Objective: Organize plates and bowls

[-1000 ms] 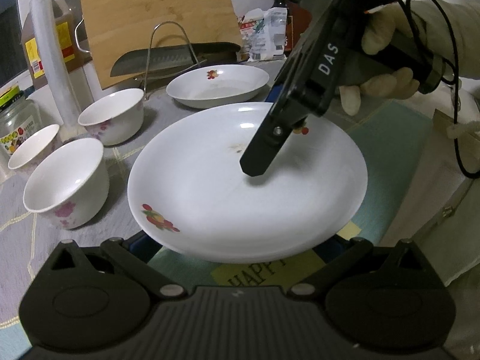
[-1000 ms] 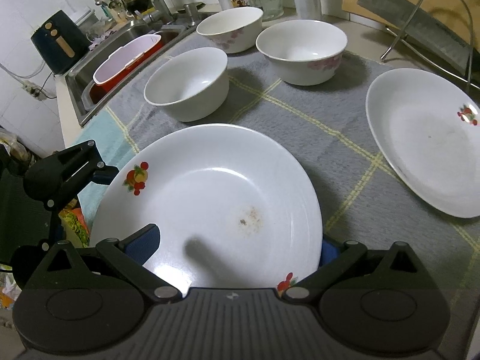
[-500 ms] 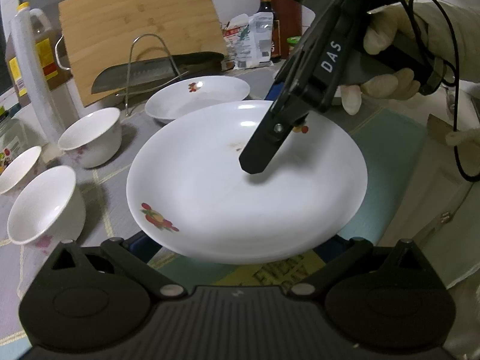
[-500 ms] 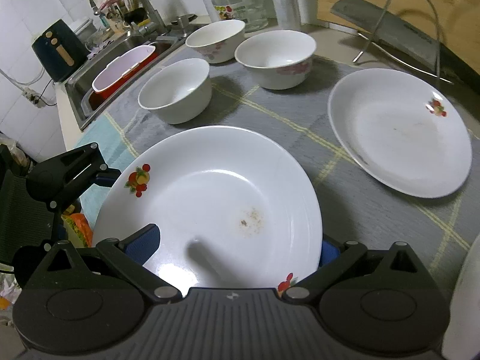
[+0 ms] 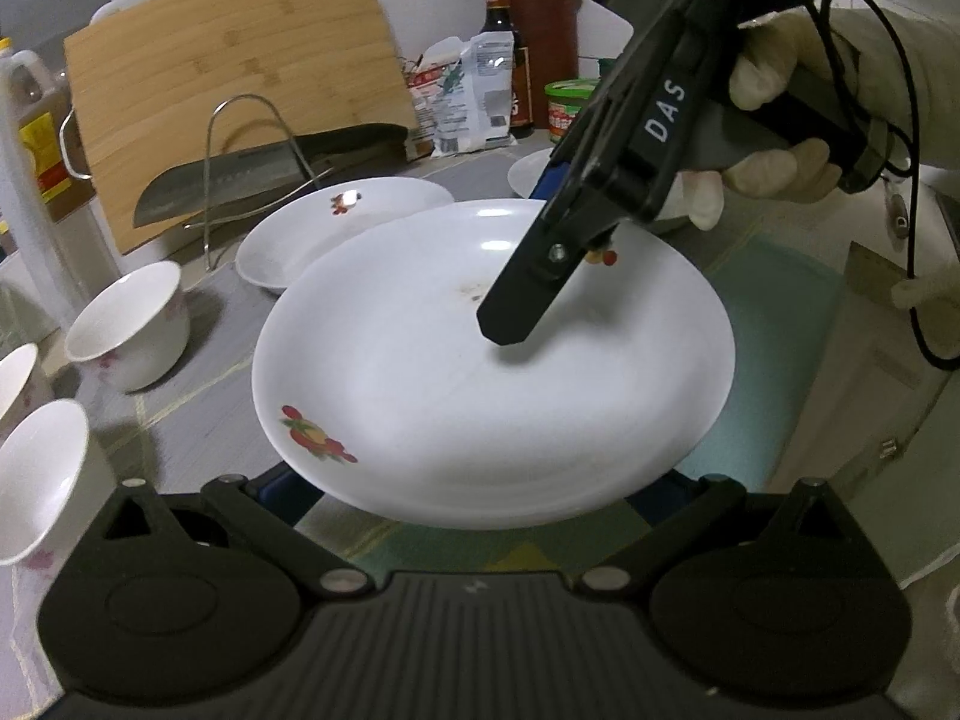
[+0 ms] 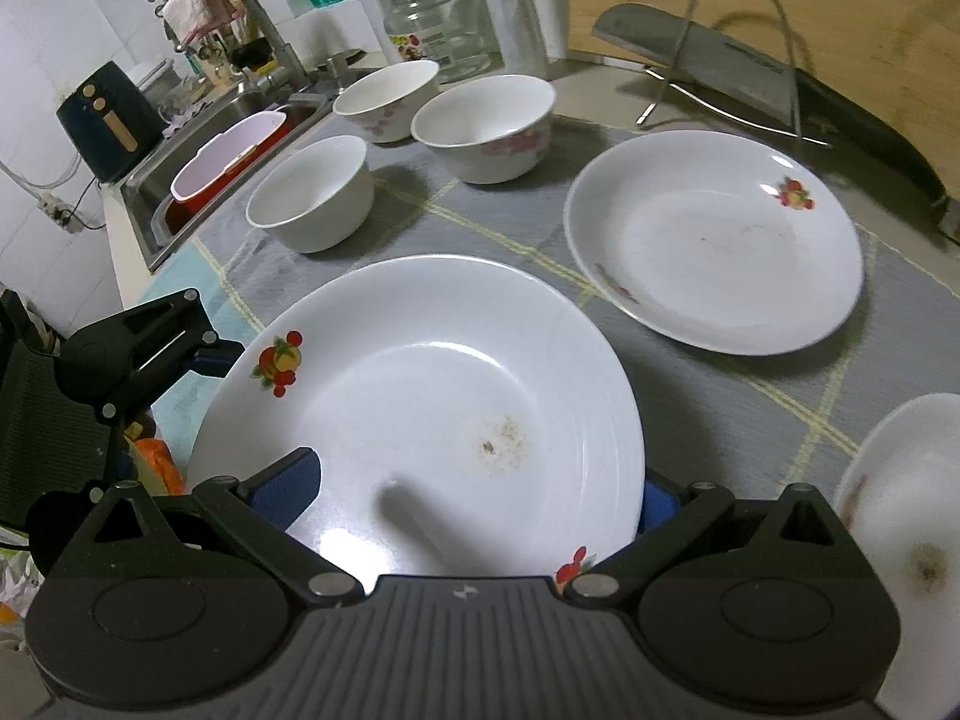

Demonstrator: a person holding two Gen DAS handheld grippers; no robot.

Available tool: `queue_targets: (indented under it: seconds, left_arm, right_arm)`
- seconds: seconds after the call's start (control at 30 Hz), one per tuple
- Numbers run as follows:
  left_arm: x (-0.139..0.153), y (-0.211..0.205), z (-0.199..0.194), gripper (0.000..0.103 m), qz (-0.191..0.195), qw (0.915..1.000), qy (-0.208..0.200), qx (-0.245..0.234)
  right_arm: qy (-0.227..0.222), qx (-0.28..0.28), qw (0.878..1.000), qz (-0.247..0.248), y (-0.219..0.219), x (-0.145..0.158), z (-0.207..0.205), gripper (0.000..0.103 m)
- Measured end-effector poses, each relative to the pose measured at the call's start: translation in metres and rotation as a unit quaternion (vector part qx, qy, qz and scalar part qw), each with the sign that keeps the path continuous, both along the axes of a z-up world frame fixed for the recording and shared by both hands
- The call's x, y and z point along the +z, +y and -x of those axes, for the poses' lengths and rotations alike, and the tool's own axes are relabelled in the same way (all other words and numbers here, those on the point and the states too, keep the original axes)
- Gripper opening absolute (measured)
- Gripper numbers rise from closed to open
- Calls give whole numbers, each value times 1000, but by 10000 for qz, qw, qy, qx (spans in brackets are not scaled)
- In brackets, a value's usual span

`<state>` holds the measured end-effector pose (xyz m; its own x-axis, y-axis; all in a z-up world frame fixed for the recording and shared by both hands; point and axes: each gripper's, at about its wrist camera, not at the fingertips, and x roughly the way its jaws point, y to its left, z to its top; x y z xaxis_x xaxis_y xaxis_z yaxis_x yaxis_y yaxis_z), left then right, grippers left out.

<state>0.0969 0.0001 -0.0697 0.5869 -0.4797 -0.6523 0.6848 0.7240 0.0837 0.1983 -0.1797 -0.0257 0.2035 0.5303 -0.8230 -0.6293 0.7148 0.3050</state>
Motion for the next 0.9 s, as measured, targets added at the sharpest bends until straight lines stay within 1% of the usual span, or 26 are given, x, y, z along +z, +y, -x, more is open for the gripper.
queue_targets:
  seconds: [0.6,0.9]
  left_arm:
    - [5,-67,-27,102,15,9993,-70,-364]
    - [3,-101,-50,103,34,9982,-49,-590]
  right_arm:
    - [-91,-365,9993,-42,-85,5,-15,103]
    - [-127,-598,9981,-50,-127,3,-23,103]
